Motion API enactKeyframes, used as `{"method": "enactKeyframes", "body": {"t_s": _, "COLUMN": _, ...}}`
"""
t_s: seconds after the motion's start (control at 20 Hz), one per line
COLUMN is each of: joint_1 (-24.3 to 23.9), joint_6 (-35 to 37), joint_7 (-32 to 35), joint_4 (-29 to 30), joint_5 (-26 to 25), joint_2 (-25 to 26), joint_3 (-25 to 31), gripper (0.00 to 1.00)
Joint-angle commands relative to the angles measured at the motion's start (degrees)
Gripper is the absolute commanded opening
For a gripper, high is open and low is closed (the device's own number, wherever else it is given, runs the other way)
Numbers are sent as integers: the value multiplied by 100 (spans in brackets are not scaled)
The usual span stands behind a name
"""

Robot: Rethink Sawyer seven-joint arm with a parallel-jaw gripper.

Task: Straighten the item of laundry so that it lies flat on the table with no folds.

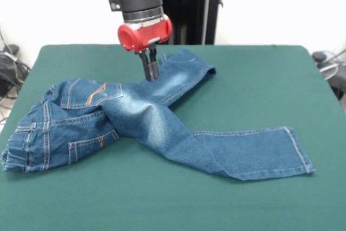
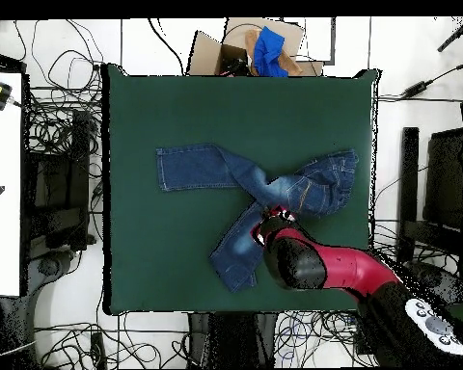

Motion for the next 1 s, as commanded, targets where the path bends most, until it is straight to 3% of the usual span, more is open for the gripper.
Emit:
{"method": "enactKeyframes", "body": {"t_s": 0.05, "joint_1": 20, "joint_6": 129, "joint_7": 860, "joint_4": 105, "joint_5": -200, "joint_2": -104, "joint_3": 166, "gripper": 0}}
{"method": "enactKeyframes", "body": {"t_s": 0.45, "joint_1": -486, "joint_6": 1340, "joint_7": -1, "joint_4": -467, "joint_5": 78, "joint_2": -323, "joint_3": 954, "gripper": 0}}
{"method": "enactKeyframes", "body": {"t_s": 0.7, "joint_1": -480, "joint_6": 1947, "joint_7": -396, "joint_4": -1063, "joint_5": 27, "joint_2": -55, "joint_3": 1270, "gripper": 0}}
{"method": "enactKeyframes", "body": {"t_s": 0.75, "joint_1": -499, "joint_6": 2035, "joint_7": -372, "joint_4": -1141, "joint_5": -60, "joint_2": -15, "joint_3": 1341, "gripper": 100}}
{"method": "enactKeyframes", "body": {"t_s": 1.0, "joint_1": -407, "joint_6": 1856, "joint_7": -300, "joint_4": -1303, "joint_5": -411, "joint_2": -112, "joint_3": 1290, "gripper": 100}}
